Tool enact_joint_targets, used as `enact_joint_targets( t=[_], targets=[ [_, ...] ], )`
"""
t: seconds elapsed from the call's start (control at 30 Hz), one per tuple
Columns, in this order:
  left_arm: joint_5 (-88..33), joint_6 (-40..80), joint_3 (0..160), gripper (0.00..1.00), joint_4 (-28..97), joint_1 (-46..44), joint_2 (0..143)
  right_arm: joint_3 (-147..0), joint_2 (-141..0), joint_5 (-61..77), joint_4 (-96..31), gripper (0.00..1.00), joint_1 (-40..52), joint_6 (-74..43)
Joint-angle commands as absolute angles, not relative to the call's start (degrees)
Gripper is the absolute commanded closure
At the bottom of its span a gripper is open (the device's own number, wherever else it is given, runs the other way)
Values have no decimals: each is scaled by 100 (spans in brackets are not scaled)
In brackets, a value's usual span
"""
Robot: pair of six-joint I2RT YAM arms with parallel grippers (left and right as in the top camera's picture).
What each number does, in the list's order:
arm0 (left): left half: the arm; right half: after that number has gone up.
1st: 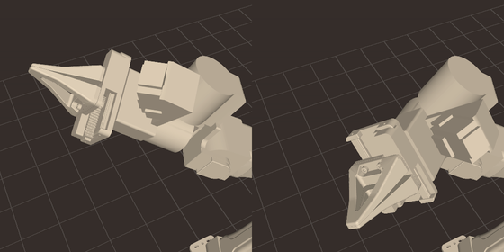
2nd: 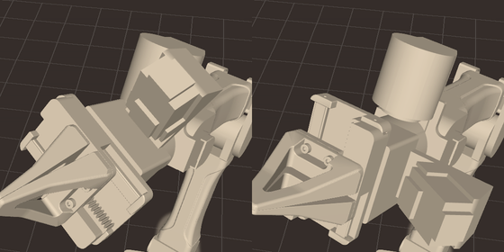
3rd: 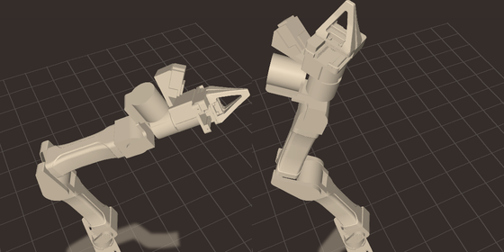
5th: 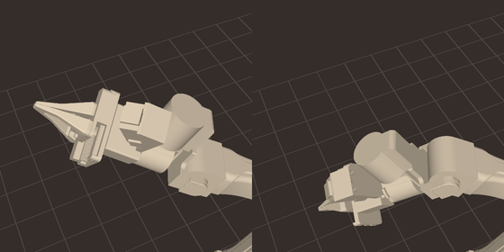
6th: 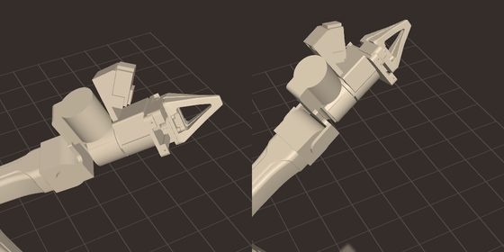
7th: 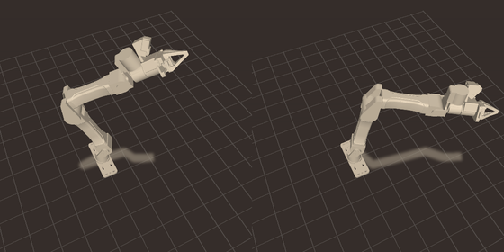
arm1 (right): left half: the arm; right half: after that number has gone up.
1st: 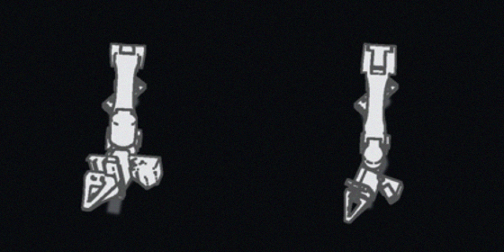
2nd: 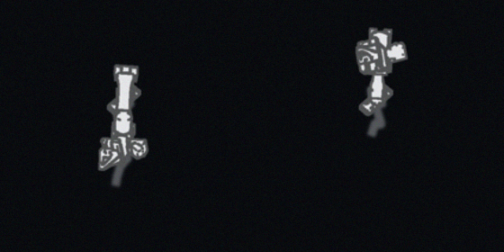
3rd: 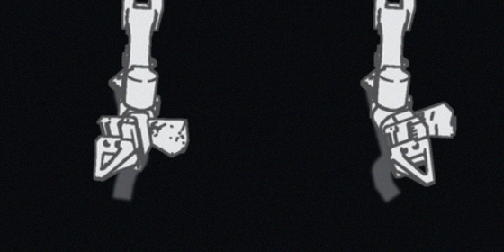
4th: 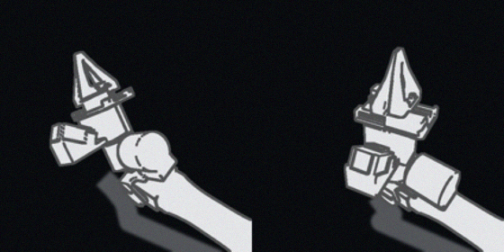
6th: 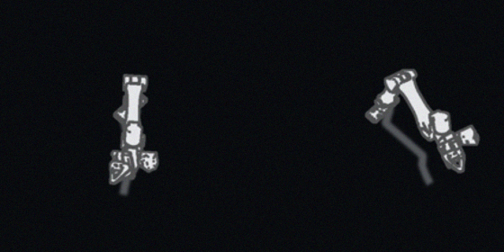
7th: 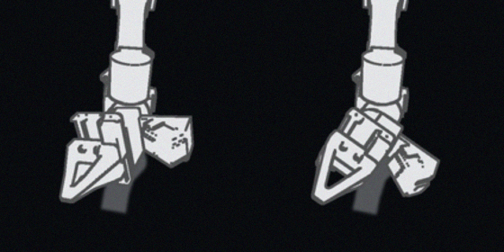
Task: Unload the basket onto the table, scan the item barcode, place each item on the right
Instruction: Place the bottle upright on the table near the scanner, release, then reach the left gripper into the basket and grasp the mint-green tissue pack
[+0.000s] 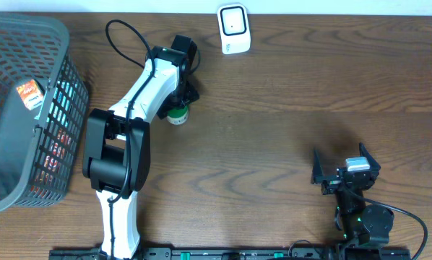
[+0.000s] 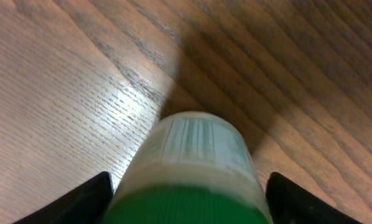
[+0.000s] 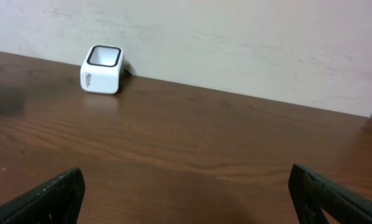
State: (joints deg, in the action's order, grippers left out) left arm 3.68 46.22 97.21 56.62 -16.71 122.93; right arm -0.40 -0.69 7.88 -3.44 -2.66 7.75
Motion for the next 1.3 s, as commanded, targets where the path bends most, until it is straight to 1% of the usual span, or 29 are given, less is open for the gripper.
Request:
enact_joint_targets(
  t=[0.0,0.2,0.37,0.4,0.53,0.67,0.77,0.87,0.93,1.13,1.27],
  targets=[
    [543,4722,9743,2,5697,-1658,12180,-32,-38,779,-366,1,-215,690],
    [539,3983,10195,2,5784,-1559,11515,-32,-38,777,-366,1,-215,690],
    [569,2626,11063,2,5776,-1396,10385,-32,-38,779,-366,1,-215,690],
    [725,2377,11356,2,5780,-1260,9994,-32,-38,777,-366,1,-215,690],
    [1529,2292,11653,2,5767,-598,9094,-32,-38,777,-366,1,-215,690],
    [1566,2536,11649,2,6147,694,8554,-32,-38,779,-366,1,-215,690],
    [1396,2976,11640,2,6689,1747,8565,-32,-38,777,-366,1,-215,690],
    [840,2954,11459,2,6973,2506,8759,-32,-38,779,-366,1,-215,690],
    [534,2733,11279,2,7008,2799,8954,-32,-38,777,-366,1,-215,690],
    [427,1806,10833,2,6941,3124,9762,-32,-38,777,-366,1,-215,690],
    [246,1984,10471,2,6672,3170,10178,-32,-38,779,-366,1,-215,690]
  ],
)
